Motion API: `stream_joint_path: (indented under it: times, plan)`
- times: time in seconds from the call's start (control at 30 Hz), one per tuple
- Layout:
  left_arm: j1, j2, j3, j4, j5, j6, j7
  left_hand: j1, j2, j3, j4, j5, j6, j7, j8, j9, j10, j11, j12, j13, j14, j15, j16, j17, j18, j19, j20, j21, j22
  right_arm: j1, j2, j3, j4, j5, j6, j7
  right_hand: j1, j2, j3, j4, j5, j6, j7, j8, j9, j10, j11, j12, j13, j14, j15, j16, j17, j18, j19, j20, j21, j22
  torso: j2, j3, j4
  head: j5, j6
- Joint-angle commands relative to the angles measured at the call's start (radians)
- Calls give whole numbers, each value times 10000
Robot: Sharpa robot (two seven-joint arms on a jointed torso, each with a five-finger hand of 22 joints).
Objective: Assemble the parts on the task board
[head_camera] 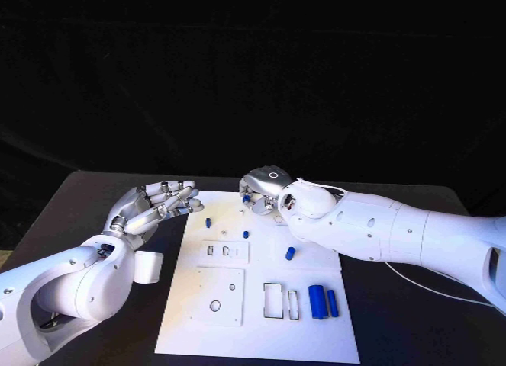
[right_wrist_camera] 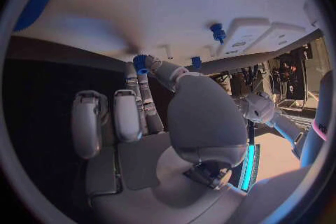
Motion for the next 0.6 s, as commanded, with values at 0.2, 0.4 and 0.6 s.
stream_joint_path:
  times: [0.2, 0.4, 0.6]
  plan:
    - [20, 20, 9, 19, 18, 129, 64, -71, -43, 36, -4, -63, 19, 164, -66, -11, 24, 8, -53, -13, 52, -6, 31, 8, 58, 69, 33, 52, -9, -8, 86, -1, -134, -197, 242, -81, -27, 16, 17, 113, 25, -219, 58, -55, 153, -71, -41, -156, -24, 180, 31, -94, -314, 31, -271, 69, -221, 136, 4, -9, -7, 11, -4]
    - [23, 23, 9, 4, 18, 140, 48, -71, -43, 36, -4, -63, 19, 164, -66, -11, 24, 8, -53, -13, 52, -6, 31, 8, 58, 69, 33, 52, -9, -8, 58, -3, -97, -193, 149, -73, -326, -618, -26, 228, 33, -1163, 381, -652, -23, -825, 266, -496, -137, -24, 290, -434, -969, 204, -823, 290, -749, -635, 10, -10, 1, 14, 3]
    - [23, 17, 9, -9, 18, 158, 34, -71, -43, 36, -4, -63, 19, 164, -66, -11, 24, 8, -53, -13, 52, -6, 31, 8, 58, 69, 33, 52, -9, -10, -161, -3, 174, -180, -35, -56, -466, -955, -384, 393, 210, -1599, 361, -988, -111, -1330, 282, -445, -170, -151, 315, -670, -1408, 322, -1141, 361, -1122, -1110, 5, -4, 2, 24, -10]
